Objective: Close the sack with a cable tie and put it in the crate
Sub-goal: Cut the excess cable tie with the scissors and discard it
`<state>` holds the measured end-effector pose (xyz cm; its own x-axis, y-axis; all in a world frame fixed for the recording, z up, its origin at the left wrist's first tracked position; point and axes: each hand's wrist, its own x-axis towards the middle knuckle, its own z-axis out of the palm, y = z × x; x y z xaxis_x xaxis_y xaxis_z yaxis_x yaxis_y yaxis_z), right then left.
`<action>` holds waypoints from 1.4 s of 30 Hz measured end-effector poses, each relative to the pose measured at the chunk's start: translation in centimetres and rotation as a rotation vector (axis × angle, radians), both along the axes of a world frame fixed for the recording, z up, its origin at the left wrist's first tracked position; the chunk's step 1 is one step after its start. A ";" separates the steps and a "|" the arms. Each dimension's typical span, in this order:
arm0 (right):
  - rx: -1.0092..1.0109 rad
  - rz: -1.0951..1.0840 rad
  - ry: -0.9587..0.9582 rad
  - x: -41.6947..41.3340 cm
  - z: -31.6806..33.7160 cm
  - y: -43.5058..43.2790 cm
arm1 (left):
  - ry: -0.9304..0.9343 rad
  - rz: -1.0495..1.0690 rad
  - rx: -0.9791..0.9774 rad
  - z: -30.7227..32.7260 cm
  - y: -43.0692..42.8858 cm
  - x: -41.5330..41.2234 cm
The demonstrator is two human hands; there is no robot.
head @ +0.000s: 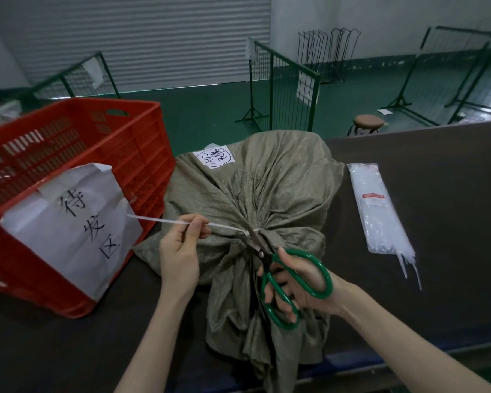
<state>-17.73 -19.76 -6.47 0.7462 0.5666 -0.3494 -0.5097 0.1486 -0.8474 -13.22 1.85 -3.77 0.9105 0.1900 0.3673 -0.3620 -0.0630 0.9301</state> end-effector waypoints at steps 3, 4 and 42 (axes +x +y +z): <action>0.017 -0.067 -0.005 0.4 -0.4 0.5 | -0.023 -0.006 0.028 0.0 -0.1 -0.4; 0.011 -0.080 -0.017 0.5 -0.5 0.6 | -0.030 -0.002 0.030 -0.1 0.0 -0.5; 0.130 -0.576 -0.345 0.9 -1.4 -2.8 | 0.024 0.021 -0.211 -1.2 -1.7 0.2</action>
